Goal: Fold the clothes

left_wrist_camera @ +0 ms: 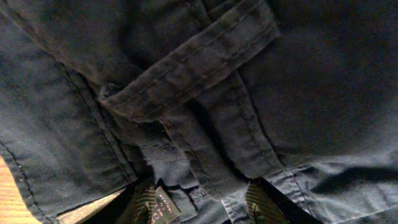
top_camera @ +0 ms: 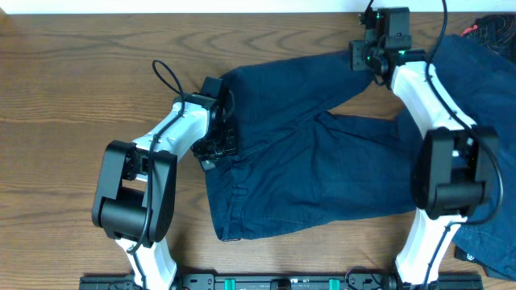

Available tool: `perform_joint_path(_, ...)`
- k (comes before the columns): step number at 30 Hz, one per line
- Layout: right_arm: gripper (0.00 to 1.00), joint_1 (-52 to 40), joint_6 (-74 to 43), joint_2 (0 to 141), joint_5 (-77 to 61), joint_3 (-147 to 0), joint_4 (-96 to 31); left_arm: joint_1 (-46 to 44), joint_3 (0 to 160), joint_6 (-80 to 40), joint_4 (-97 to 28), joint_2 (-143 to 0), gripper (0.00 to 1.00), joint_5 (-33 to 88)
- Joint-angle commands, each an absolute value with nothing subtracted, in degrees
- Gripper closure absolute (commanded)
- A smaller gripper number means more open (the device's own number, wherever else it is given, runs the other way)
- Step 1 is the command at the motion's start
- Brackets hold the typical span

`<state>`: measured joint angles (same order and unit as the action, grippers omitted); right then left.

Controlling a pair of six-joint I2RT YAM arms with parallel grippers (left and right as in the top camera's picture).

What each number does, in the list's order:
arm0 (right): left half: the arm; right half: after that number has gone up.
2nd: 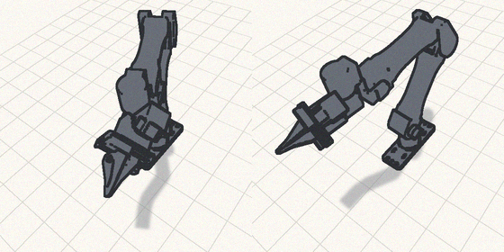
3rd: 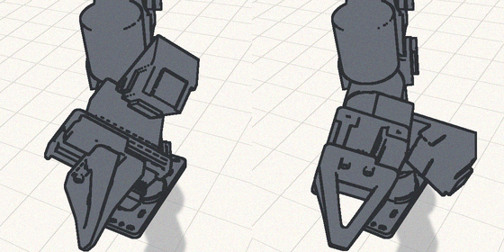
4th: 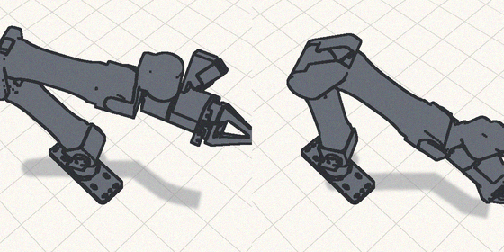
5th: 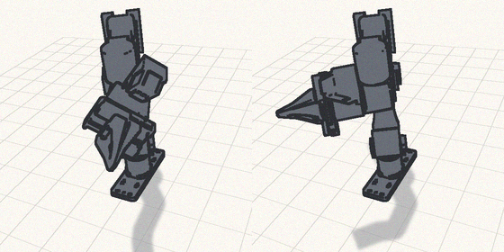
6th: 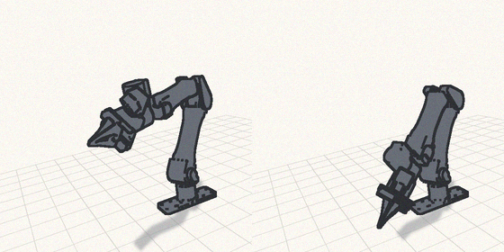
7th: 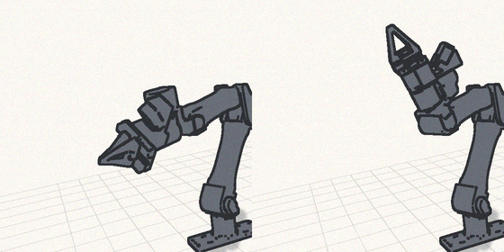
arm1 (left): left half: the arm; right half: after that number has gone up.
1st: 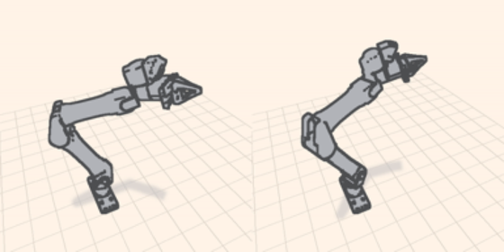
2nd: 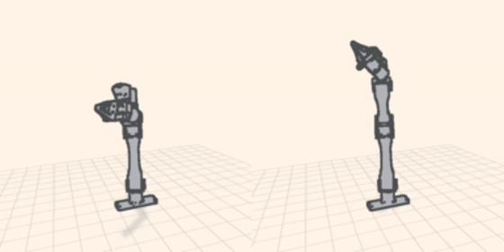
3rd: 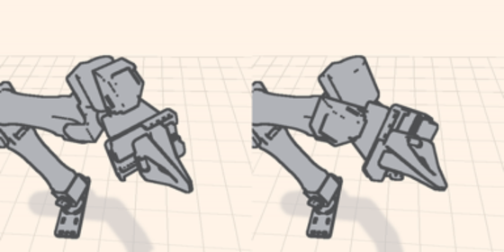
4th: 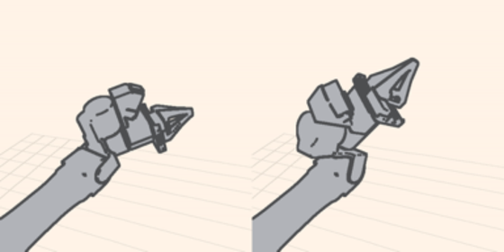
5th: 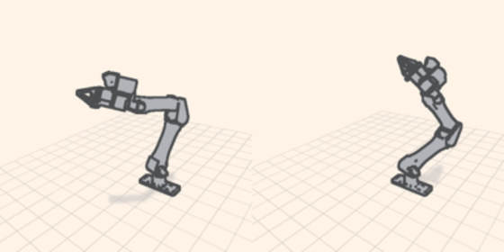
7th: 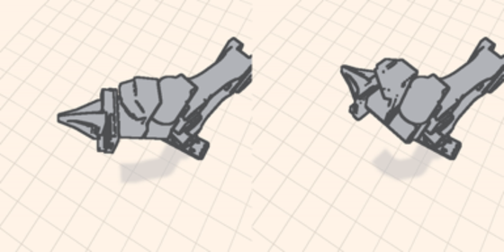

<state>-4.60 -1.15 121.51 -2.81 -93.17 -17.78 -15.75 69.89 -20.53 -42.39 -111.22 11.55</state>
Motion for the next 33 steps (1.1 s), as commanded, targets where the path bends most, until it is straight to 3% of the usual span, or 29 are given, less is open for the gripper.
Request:
perform_joint_path(1,0.36,-4.2,-3.8,126.0,-5.8,-92.9,-13.8,-15.3,68.5,-20.0,-42.8,-113.4,0.50,9.8)
perform_joint_path(6,0.22,-3.8,-6.8,129.1,-5.9,-92.9,-7.2,-15.3,68.5,-20.0,-42.8,-113.4,0.50,9.8)
perform_joint_path(14,0.21,-3.8,-8.2,135.1,-11.0,-92.9,-7.7,-15.3,68.5,-20.0,-42.8,-113.4,0.50,9.8)
perform_joint_path(17,0.37,-3.8,-8.1,134.9,-12.0,-92.9,-9.3,-15.3,68.5,-20.0,-42.8,-113.4,0.50,9.8)
perform_joint_path(19,0.62,-3.7,-8.1,133.8,-12.0,-92.9,-10.3,-15.3,68.5,-20.0,-42.7,-113.4,0.50,9.8)
perform_joint_path(21,0.99,-3.4,-8.1,132.2,-12.0,-93.0,-11.2,-15.3,68.5,-20.0,-42.8,-113.4,0.50,9.8)
perform_joint_path(29,0.99,-2.7,-7.1,118.9,-9.9,-93.0,-11.4,-15.3,68.5,-20.0,-42.8,-113.4,0.50,9.8)
perform_joint_path(33,0.98,-5.6,-0.4,112.5,-10.7,-93.0,-19.1,-15.3,68.5,-20.0,-42.8,-113.4,0.50,9.8)
